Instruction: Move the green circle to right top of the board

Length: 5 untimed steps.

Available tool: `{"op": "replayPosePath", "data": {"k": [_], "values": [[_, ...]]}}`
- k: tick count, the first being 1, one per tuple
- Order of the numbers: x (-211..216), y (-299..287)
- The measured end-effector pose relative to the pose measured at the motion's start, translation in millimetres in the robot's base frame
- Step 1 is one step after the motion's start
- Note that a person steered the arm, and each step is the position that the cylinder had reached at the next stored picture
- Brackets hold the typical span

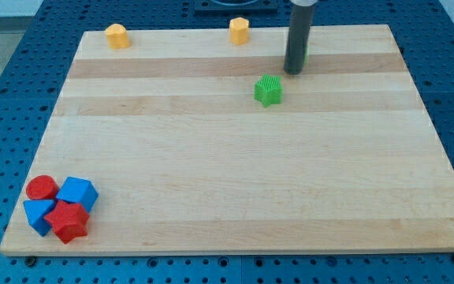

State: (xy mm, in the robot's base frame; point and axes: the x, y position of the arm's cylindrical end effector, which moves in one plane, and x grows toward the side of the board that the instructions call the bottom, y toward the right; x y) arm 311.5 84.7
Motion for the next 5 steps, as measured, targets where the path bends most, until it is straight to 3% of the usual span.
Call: {"op": "replayPosePath", "data": {"k": [1, 2, 4, 5], "values": [[-2, -52], [-21, -35], [-51, 63], [-51, 60]]}}
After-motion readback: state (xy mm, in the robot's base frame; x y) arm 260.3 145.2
